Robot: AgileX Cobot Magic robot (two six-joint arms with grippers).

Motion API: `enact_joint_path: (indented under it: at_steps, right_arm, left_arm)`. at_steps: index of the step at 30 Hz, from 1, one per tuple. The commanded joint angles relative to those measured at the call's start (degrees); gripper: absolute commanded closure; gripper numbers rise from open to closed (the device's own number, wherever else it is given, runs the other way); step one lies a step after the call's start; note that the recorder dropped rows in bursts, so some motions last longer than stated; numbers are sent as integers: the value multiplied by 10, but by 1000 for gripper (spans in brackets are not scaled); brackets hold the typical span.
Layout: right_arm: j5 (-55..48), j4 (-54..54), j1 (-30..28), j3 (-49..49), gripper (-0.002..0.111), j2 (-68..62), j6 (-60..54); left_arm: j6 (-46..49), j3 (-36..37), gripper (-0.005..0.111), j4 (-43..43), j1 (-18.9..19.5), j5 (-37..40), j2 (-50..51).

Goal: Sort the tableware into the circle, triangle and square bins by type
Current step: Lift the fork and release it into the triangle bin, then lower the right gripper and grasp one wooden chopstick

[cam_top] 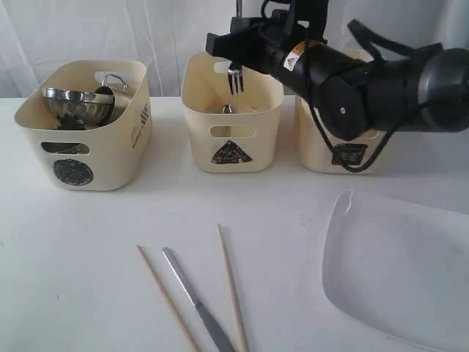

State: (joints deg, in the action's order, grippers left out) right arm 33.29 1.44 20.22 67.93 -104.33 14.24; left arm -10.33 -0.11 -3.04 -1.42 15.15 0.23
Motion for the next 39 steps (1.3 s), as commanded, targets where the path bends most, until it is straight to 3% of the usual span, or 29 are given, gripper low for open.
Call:
enact_joint_path:
  at_steps: [1, 3, 12, 19, 22, 28, 34, 36, 39]
  right_arm:
    - [105, -98, -9, 12, 108, -50, -59]
    - [130, -137, -9, 26, 108, -77, -71]
    - [107, -128, -13, 122, 105, -168, -71]
    - [54, -119, -13, 154, 72, -181, -71]
    - [53, -119, -13, 154, 69, -181, -71]
    - [-46, -119, -13, 154, 69, -154, -64]
    - [-274, -119, -13, 154, 69, -72, -66]
    - [-356, -119, -13, 154, 77, -43, -88]
    - [-456, -117, -13, 154, 105, -13, -102]
  left_arm:
    - [0, 1, 107, 0, 2, 3, -2]
    - [0, 1, 107, 0, 2, 3, -2]
    - [0, 1, 107, 0, 2, 3, -2]
    - [0, 1, 107, 0, 2, 3, -2]
    - [0, 1, 107, 0, 2, 3, -2]
    - [0, 1, 107, 0, 2, 3, -2]
    - [0, 1, 107, 0, 2, 3, -2]
    - [0, 1, 107, 0, 2, 3, -2]
    - [0, 1, 107, 0, 2, 3, -2]
